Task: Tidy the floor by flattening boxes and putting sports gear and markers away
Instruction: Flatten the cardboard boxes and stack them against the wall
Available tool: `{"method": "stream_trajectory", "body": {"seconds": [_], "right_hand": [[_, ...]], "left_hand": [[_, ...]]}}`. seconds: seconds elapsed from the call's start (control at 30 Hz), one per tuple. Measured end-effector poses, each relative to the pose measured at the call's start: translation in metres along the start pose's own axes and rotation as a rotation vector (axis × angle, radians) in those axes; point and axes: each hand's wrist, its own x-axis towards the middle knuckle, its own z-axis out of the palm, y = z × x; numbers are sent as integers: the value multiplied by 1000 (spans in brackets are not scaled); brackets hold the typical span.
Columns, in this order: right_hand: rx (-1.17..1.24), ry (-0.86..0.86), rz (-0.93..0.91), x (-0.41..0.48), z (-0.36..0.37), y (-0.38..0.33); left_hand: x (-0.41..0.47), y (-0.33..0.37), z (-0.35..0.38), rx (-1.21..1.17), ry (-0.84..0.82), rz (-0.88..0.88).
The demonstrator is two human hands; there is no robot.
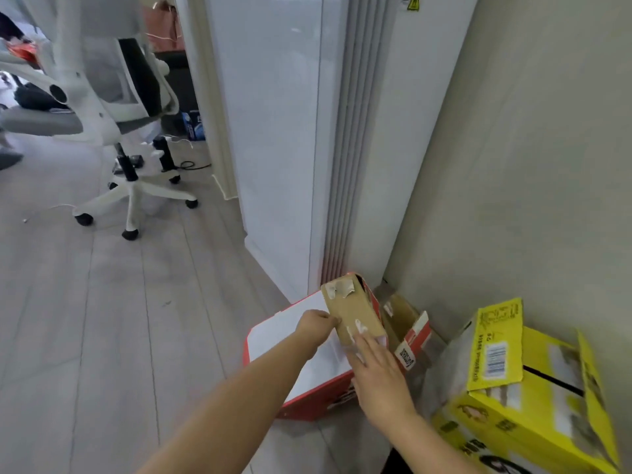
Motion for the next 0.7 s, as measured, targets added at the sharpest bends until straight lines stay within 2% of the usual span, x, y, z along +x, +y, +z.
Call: {"method": "stream_trajectory", "body": {"seconds": [0.1,0.23,0.33,0.5,0.63,0.7], "right_hand": [[33,-95,36,1,22,20],[35,-512,38,6,40,37],[19,-610,49,8,58,36],[31,-554,57,16,76,16],[43,-460,-9,25,85,-13],[47,-390,-52,32,91,-26]], "left_hand": [[12,-5,18,126,-29,47],[27,-49,-1,793,-61,142],[30,-85,-32,995,-97,109],[28,-127,-62,938,-71,45],[21,-127,-60,663,-88,10],[23,-131,-59,441,-73,-75]]}}
